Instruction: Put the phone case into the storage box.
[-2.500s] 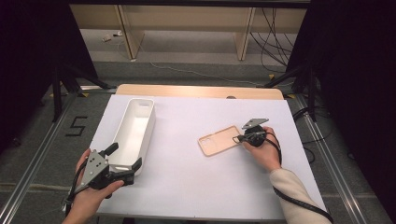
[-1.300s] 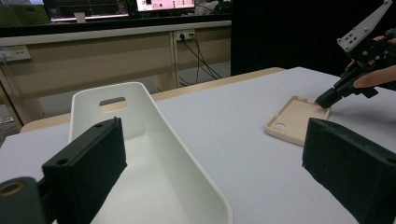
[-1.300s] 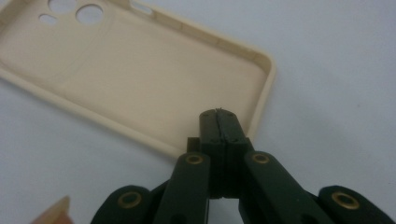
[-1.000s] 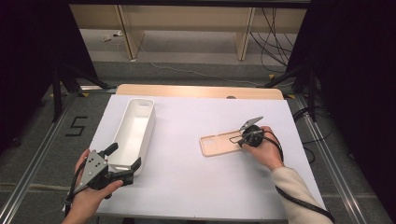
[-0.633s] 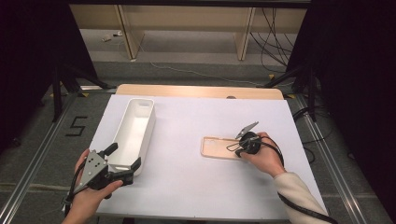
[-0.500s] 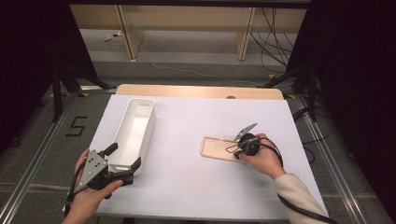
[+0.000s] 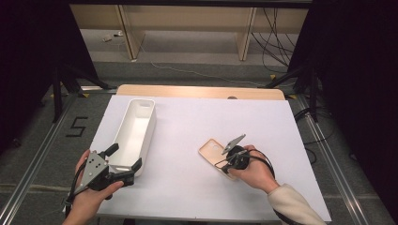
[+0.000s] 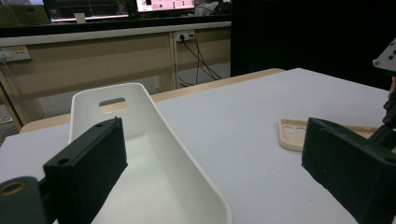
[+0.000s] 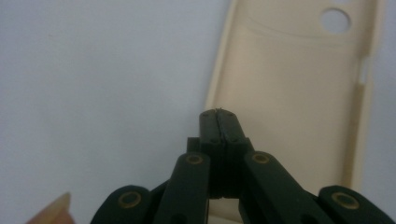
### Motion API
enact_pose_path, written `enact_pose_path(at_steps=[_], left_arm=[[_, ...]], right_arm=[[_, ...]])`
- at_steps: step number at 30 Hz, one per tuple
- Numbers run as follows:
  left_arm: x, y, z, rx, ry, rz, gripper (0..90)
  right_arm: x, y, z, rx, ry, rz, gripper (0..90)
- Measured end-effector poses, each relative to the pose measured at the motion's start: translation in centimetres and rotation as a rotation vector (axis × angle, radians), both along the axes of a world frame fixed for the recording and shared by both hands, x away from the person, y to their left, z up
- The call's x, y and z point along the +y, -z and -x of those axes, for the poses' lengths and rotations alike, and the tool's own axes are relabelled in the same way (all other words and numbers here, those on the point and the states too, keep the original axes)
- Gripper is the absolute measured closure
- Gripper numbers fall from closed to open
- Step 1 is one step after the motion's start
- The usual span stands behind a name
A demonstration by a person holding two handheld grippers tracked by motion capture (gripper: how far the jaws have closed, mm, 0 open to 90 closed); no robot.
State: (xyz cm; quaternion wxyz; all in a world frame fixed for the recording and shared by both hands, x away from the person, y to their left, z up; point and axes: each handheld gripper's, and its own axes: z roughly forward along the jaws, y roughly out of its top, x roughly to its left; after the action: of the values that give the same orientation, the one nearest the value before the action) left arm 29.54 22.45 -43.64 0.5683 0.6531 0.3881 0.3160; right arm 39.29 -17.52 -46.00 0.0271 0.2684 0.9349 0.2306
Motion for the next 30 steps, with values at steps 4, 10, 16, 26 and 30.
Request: enact_pose_path(at_steps=[4,10,16,26,30], left_arm=[[0.0,0.0,0.0,0.003,-0.001,-0.004,6.1],[0.0,0.0,0.0,0.003,-0.002,-0.002,6.1],[0.0,0.0,0.0,0.003,-0.003,-0.001,6.2],[0.2,-0.1,0.0,0.0,0.0,-0.002,6.2],[0.2,-0.1,0.1,-0.002,-0.004,-0.001,6.3]], right_arm=[[1.5,0.1,0.5,0.02,-0.019,-0.03,90.0],[3.3,0.3,0.3,0.015,-0.015,-0.07,90.0],[4.4,0.4,0.0,0.029,0.004,-0.13,90.0],[4.3,-0.3,-0.4,0.015,0.0,-0.188,90.0],[2.0,-1.5,-0.6,-0.015,0.028,-0.134,90.0]])
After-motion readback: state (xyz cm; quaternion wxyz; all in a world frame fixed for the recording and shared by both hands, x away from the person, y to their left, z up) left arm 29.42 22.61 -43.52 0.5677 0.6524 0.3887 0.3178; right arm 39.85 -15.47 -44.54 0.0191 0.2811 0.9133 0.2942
